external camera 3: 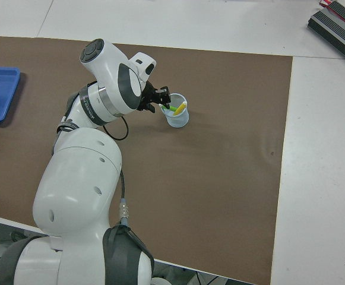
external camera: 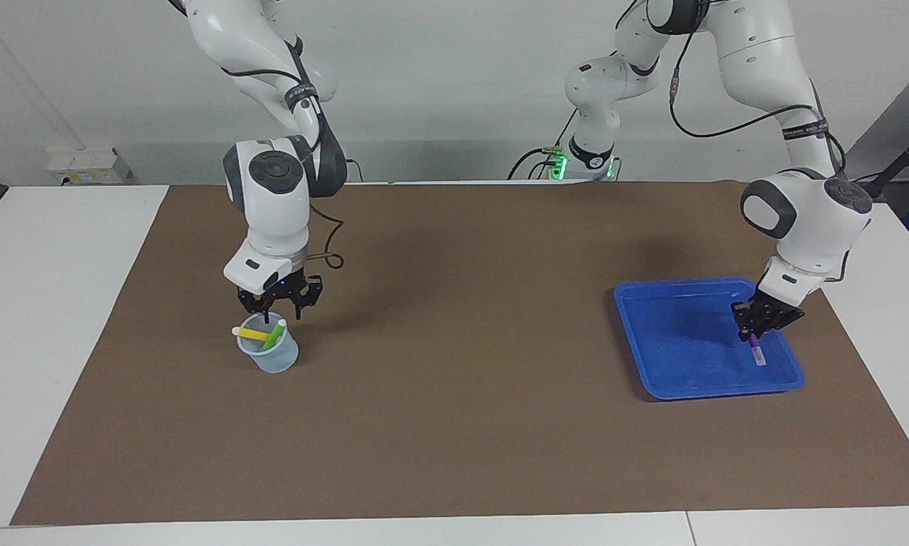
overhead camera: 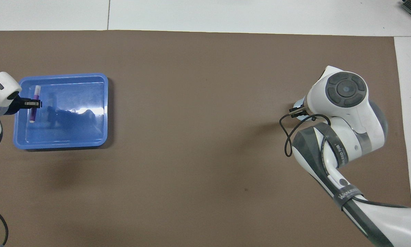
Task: Right arm passes pens to left for tray arrangement
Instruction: 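Lower the pen into the tray while the right gripper withdraws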
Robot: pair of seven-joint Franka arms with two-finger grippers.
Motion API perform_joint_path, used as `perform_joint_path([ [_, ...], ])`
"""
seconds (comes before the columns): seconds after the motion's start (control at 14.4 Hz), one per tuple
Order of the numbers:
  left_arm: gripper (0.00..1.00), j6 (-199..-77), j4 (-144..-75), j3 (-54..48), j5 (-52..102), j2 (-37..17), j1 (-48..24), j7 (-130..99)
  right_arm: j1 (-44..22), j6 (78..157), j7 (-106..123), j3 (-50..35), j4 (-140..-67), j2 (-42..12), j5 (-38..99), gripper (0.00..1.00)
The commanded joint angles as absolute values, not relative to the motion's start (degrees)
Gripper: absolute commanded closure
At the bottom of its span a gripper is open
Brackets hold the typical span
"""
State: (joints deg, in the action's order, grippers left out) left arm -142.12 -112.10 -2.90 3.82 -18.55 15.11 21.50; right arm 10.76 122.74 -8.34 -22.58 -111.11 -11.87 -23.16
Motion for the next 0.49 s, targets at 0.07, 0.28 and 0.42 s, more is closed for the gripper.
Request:
perform_joint_path([
  [0.07, 1.0, -146.4, -114.1, -3.3, 2.4, -19.3, 15.8, 22.3, 12.0, 124.1, -6.7, -23.3, -111.5, -12.0, -24.3, 0.52],
  [0.28, 1.0, -147.4, -114.1, -3.3, -0.4, -19.3, 16.0, 22.4, 12.0, 124.7, -6.6, -23.3, -111.4, -12.3, -24.5, 0.52],
  [0.42, 1.0, -147.7, -114.3, -3.3, -0.5, -19.7, 16.2, 22.4, 12.0, 125.6, -6.5, -23.3, -111.4, -12.3, -24.4, 0.52],
])
